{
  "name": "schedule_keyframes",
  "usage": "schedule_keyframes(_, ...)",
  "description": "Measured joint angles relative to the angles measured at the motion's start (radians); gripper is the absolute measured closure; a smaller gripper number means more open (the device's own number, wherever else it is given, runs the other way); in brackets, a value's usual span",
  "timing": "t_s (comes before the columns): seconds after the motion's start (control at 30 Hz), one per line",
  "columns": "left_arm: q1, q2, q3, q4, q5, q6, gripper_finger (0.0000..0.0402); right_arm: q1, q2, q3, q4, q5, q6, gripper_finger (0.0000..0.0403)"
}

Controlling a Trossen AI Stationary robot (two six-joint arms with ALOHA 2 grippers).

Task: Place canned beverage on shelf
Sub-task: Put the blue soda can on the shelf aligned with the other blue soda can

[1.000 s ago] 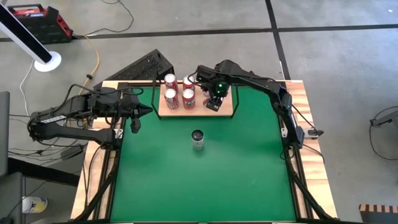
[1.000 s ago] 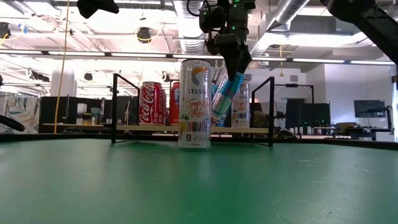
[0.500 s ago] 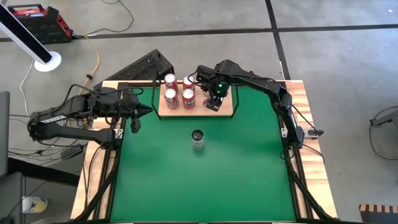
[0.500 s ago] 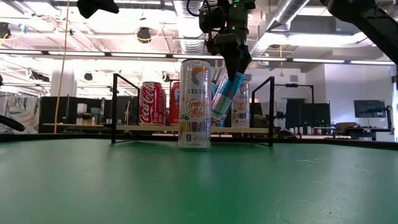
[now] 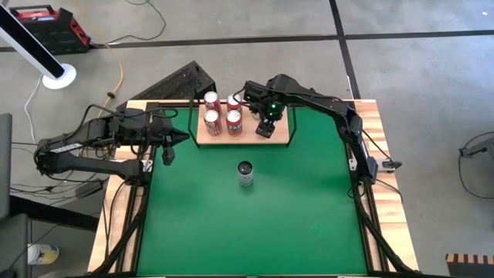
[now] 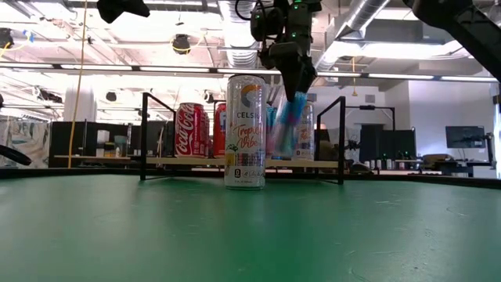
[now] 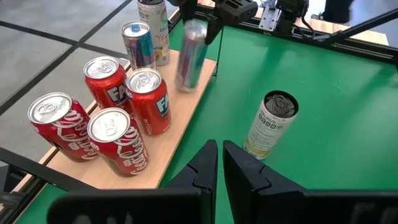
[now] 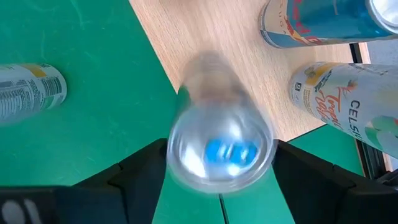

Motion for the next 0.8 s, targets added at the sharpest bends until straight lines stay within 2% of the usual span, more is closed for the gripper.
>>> schedule_keyframes(0.27,0.000,0.000,0.000,0.000,0.000,-0.002,0.0391,0.000,0.000,0.000,0.002,0.023,0.001,0.0057)
schedule_keyframes(0.47,0.000,0.000,0.000,0.000,-0.007,-0.002,0.0391,0.002,-0.014,-0.001,0.001,0.025,0.001,0.0050)
schedule_keyframes(0.8,0.000,0.000,0.000,0.000,-0.024,-0.012,0.0391,0.047,-0.191,-0.021,0.010,0.025,0.014,0.0056)
